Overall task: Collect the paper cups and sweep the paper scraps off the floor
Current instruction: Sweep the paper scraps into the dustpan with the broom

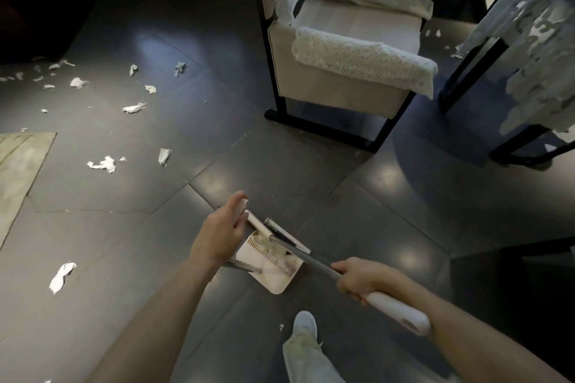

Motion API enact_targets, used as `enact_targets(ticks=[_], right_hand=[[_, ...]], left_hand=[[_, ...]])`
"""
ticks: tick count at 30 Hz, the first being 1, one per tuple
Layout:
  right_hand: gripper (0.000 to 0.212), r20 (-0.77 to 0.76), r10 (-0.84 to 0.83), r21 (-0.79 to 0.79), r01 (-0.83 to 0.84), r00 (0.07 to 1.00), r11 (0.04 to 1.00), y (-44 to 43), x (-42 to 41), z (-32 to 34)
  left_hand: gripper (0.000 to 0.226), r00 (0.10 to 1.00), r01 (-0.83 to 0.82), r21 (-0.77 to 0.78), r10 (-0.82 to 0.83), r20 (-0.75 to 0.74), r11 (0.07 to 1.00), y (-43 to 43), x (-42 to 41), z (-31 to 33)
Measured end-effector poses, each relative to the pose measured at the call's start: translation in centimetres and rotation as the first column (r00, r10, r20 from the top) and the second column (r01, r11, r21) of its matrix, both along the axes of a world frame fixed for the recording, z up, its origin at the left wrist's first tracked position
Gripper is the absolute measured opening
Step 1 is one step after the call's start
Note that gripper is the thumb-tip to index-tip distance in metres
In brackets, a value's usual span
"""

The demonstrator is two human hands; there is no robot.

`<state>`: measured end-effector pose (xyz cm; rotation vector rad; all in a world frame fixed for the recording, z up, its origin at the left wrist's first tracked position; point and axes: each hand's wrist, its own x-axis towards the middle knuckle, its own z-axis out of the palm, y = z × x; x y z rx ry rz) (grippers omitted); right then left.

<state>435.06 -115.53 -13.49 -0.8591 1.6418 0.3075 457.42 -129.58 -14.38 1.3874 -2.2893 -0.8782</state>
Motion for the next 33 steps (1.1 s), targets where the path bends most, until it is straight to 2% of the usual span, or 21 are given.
enact_targets(ticks=[6,10,13,16,25,29,33], right_hand=[[0.043,-0.040,0.013,-0.088,-0.017,0.999,0.996,5.0,5.2,6.1],[0.042,-0.081,-0.018,-0.178,0.003,0.997,0.984,10.3,10.1,8.9],[0.054,-0.035,-0.189,-0.223,0.177,0.981,0.959,14.5,13.8,9.8],[0.065,0.025,-0.379,-0.231,0.374,0.925,0.898,18.5,17.5,10.5],[0.061,0.078,-0.642,-0.128,0.646,0.763,0.752,27.9,23.0,12.7],[0.060,-0.002,-0.576,-0.145,0.570,0.817,0.809,30.2,24.7,10.1],[0.038,-0.156,-0.364,-0.187,0.334,0.918,0.924,31.7,27.1,4.5]], left_hand=[[0.027,0.997,-0.049,0.020,0.050,-0.053,0.999,4.5,6.0,0.3],[0.032,0.995,-0.061,-0.039,0.057,-0.087,0.997,9.9,11.9,0.7],[0.032,0.990,-0.013,-0.098,-0.001,-0.138,0.995,13.9,16.8,1.2],[0.028,0.986,0.003,-0.100,-0.020,-0.164,0.995,18.0,22.0,2.0],[0.031,0.995,0.014,-0.060,-0.020,-0.100,0.998,26.8,32.8,4.3],[0.027,1.000,-0.001,0.016,0.001,-0.025,1.000,28.7,35.3,3.7],[0.031,0.999,0.047,0.036,-0.047,0.011,0.998,29.3,36.3,2.7]])
